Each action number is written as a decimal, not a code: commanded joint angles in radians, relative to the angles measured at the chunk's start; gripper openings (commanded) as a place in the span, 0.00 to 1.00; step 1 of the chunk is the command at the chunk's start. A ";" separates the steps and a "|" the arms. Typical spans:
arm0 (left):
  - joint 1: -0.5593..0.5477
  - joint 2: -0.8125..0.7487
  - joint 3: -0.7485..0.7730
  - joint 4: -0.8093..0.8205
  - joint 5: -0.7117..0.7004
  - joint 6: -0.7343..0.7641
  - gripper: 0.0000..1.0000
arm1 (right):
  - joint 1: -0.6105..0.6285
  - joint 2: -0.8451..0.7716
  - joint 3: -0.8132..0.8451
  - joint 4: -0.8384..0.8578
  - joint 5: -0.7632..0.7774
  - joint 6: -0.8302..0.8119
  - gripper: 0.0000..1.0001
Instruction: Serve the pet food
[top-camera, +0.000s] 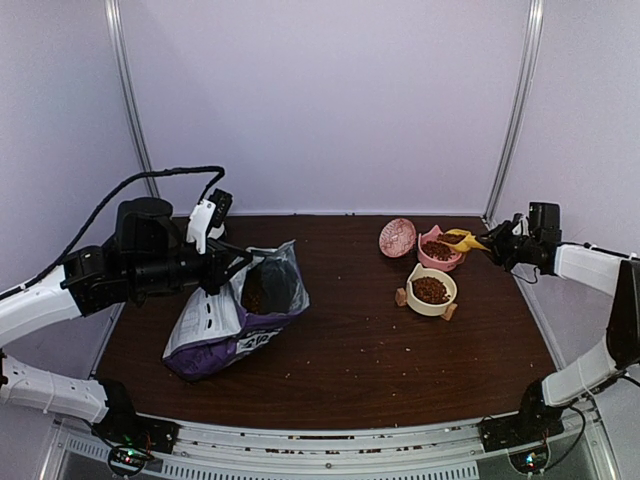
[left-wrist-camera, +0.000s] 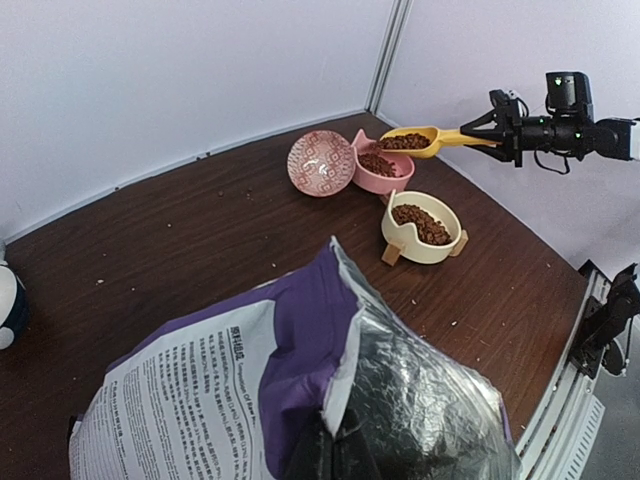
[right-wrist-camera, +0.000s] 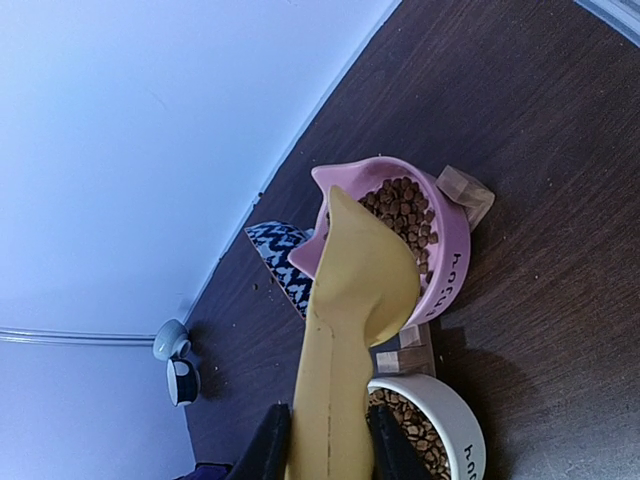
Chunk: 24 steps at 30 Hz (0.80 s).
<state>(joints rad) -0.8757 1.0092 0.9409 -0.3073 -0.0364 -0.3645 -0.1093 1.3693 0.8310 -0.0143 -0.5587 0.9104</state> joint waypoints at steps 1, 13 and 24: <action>0.009 0.002 0.048 0.077 0.006 0.029 0.00 | -0.005 0.006 0.046 -0.030 0.026 -0.047 0.05; 0.009 0.003 0.052 0.073 0.006 0.037 0.00 | -0.006 0.002 0.098 -0.151 0.068 -0.134 0.05; 0.010 -0.001 0.050 0.070 0.007 0.042 0.00 | -0.006 -0.017 0.157 -0.264 0.124 -0.218 0.05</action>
<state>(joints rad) -0.8757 1.0157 0.9447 -0.3103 -0.0334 -0.3485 -0.1093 1.3758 0.9398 -0.2394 -0.4828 0.7464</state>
